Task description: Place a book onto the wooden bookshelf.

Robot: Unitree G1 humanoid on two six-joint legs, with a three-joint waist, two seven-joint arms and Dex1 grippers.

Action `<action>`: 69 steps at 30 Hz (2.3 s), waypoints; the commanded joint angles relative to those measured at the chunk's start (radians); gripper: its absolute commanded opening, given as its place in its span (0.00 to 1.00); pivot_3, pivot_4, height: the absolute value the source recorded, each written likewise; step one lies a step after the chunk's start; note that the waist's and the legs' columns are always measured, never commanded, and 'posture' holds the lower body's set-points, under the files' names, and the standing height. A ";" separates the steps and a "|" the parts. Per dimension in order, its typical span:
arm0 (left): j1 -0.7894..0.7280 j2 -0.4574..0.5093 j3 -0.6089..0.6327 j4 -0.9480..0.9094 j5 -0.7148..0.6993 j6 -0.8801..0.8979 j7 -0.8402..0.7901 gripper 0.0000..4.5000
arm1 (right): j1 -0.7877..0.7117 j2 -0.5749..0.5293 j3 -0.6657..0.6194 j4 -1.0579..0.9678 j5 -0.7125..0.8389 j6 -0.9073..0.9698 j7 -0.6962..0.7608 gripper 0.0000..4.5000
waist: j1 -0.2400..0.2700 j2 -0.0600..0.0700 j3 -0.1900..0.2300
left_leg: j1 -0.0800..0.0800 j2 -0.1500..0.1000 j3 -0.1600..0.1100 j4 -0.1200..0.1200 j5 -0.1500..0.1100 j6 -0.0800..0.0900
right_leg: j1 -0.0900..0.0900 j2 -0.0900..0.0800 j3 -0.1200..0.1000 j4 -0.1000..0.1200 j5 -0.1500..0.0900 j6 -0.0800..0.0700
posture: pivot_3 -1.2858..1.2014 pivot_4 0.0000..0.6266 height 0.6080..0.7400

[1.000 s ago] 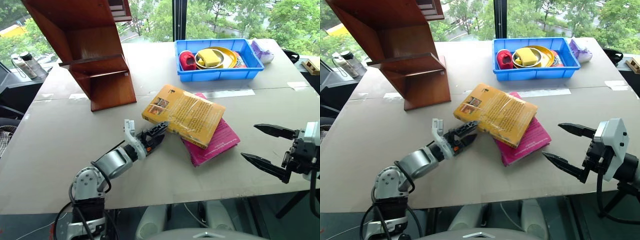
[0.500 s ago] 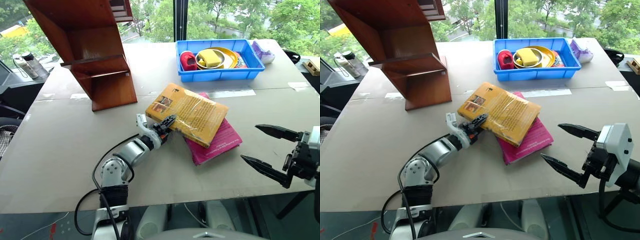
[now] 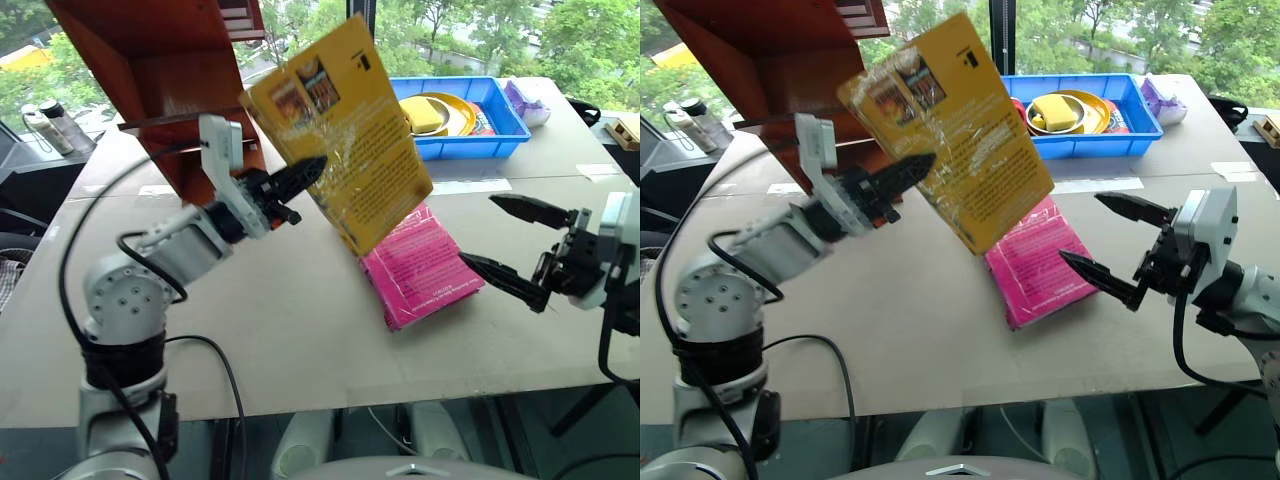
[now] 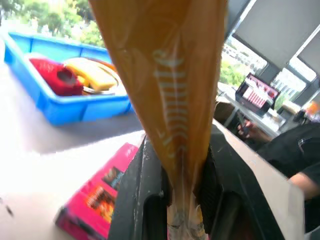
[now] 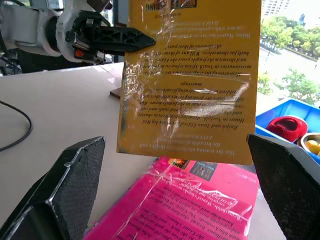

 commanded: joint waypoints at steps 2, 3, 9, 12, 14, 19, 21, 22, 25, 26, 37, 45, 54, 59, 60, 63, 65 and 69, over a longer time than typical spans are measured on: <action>-0.181 0.201 -0.163 -0.035 0.449 -0.282 -0.281 0.05 | -0.124 -0.007 0.015 0.075 -0.005 -0.030 -0.005 1.00 | -0.001 -0.001 0.000 | -0.001 0.000 0.000 0.000 0.000 0.000 | -0.001 0.000 -0.001 0.000 0.000 0.000 | 0.52 0.24 1.00; -0.216 0.230 -0.192 -0.014 0.535 -0.348 -0.319 0.05 | -0.150 -0.007 0.017 0.095 -0.010 -0.035 -0.004 1.00 | -0.002 0.000 0.000 | -0.002 0.000 0.001 -0.001 0.000 0.000 | -0.003 0.000 -0.001 0.000 0.000 0.000 | 0.52 0.24 1.00; -0.476 0.321 -0.313 0.190 1.006 -0.650 -0.388 0.05 | -0.255 -0.035 -0.025 0.249 -0.034 -0.082 0.046 1.00 | 0.000 0.000 0.001 | -0.012 0.000 0.002 -0.001 0.000 0.000 | -0.012 0.000 -0.001 -0.001 0.000 0.000 | 0.52 0.24 1.00; -0.563 0.401 -0.365 0.242 1.135 -0.553 -0.507 0.05 | -0.279 -0.047 -0.033 0.333 -0.068 -0.130 0.089 1.00 | -0.003 0.000 0.001 | -0.012 0.000 0.003 -0.001 0.000 0.000 | -0.012 0.000 -0.001 -0.002 0.000 0.001 | 0.52 0.24 1.00; -0.602 0.492 -0.420 0.309 1.255 -0.492 -0.633 0.05 | -0.304 -0.041 -0.012 0.377 -0.096 -0.161 0.107 1.00 | -0.015 0.000 0.002 | -0.012 0.000 0.004 -0.001 -0.001 0.001 | -0.012 0.000 -0.001 -0.002 0.000 0.001 | 0.52 0.24 1.00; -0.649 0.557 -0.477 0.391 1.413 -0.389 -0.806 0.05 | -0.381 -0.013 0.043 0.484 -0.150 -0.235 0.163 1.00 | -0.040 0.003 0.005 | -0.011 0.001 0.005 -0.001 -0.002 0.003 | -0.012 0.001 0.000 0.002 -0.001 0.003 | 0.52 0.24 1.00; -0.656 0.553 -0.511 0.436 1.504 -0.381 -0.838 0.05 | -0.408 -0.001 0.057 0.523 -0.166 -0.266 0.185 1.00 | -0.043 0.002 0.006 | -0.012 0.001 0.005 0.001 -0.002 0.003 | -0.012 0.001 0.000 0.002 -0.001 0.003 | 0.52 0.24 1.00; -0.655 0.539 -0.531 0.453 1.539 -0.362 -0.858 0.05 | -0.414 0.004 0.059 0.532 -0.167 -0.275 0.195 1.00 | -0.042 0.002 0.006 | -0.012 0.000 0.005 0.001 -0.002 0.003 | -0.012 0.001 0.000 0.002 -0.001 0.003 | 0.52 0.24 1.00; -0.653 0.488 -0.577 0.514 1.623 -0.351 -0.893 0.05 | -0.418 0.012 0.065 0.544 -0.171 -0.289 0.213 1.00 | -0.042 0.002 0.006 | -0.012 0.000 0.004 0.001 -0.002 0.003 | -0.012 0.000 0.000 0.002 -0.001 0.003 | 0.52 0.24 1.00; -0.659 0.464 -0.595 0.544 1.649 -0.355 -0.909 0.05 | -0.411 0.008 0.064 0.537 -0.165 -0.286 0.225 1.00 | -0.044 0.003 0.005 | -0.011 0.000 0.004 0.001 -0.002 0.003 | -0.012 0.000 0.000 0.003 -0.001 0.003 | 0.52 0.24 1.00; -0.748 0.295 -0.617 0.605 1.820 -0.203 -1.082 0.05 | -0.316 -0.032 0.010 0.478 -0.124 -0.263 0.271 1.00 | -0.059 0.006 0.005 | -0.006 0.001 0.006 0.008 -0.002 0.005 | -0.011 0.002 0.002 0.020 -0.002 0.003 | 0.52 0.24 1.00; -0.782 0.257 -0.627 0.764 1.892 -0.259 -1.001 0.05 | -0.320 -0.009 0.024 0.499 -0.136 -0.291 0.281 1.00 | -0.054 0.006 0.005 | -0.009 0.001 0.005 0.011 -0.002 0.005 | -0.012 0.000 0.002 0.018 -0.002 0.003 | 0.52 0.24 1.00; -0.775 0.245 -0.509 0.667 1.807 -0.215 -1.040 0.92 | -0.314 -0.023 0.003 0.487 -0.110 -0.275 0.299 1.00 | -0.056 0.005 0.006 | -0.010 0.002 0.005 0.012 -0.003 0.006 | -0.015 0.001 0.003 0.022 -0.001 0.003 | 0.52 0.24 1.00; -0.648 0.320 -0.265 0.362 1.558 -0.031 -1.237 0.99 | -0.310 -0.022 -0.011 0.476 -0.085 -0.259 0.289 1.00 | -0.056 0.005 0.006 | -0.019 0.002 0.002 0.015 -0.001 0.002 | -0.023 -0.001 0.004 0.020 -0.001 0.003 | 0.52 0.24 1.00; -0.616 0.343 -0.219 0.314 1.513 -0.011 -1.257 0.99 | -0.309 -0.024 -0.015 0.479 -0.081 -0.257 0.290 1.00 | -0.058 0.005 0.006 | -0.021 0.002 0.002 0.015 -0.001 0.002 | -0.025 -0.001 0.004 0.020 -0.001 0.003 | 0.52 0.24 1.00; -0.552 0.354 -0.064 0.184 1.348 0.177 -1.298 0.99 | -0.320 -0.030 -0.023 0.481 -0.065 -0.242 0.285 1.00 | -0.055 0.005 0.006 | -0.027 0.002 0.003 0.015 -0.001 0.002 | -0.032 -0.001 0.005 0.022 -0.001 0.003 | 0.52 0.24 1.00; -0.528 0.292 0.033 0.084 1.217 0.354 -1.307 0.99 | -0.335 -0.034 -0.037 0.484 -0.045 -0.228 0.281 1.00 | -0.052 0.005 0.006 | -0.027 0.002 0.002 0.016 -0.001 0.002 | -0.031 -0.001 0.005 0.023 -0.001 0.003 | 0.52 0.24 1.00; -0.379 0.106 0.223 -0.032 1.054 0.570 -1.210 0.99 | -0.347 -0.040 -0.064 0.477 -0.017 -0.207 0.266 1.00 | -0.048 0.006 0.006 | -0.023 0.001 0.003 0.019 -0.001 0.003 | -0.024 -0.001 0.002 0.022 -0.001 0.003 | 0.52 0.24 1.00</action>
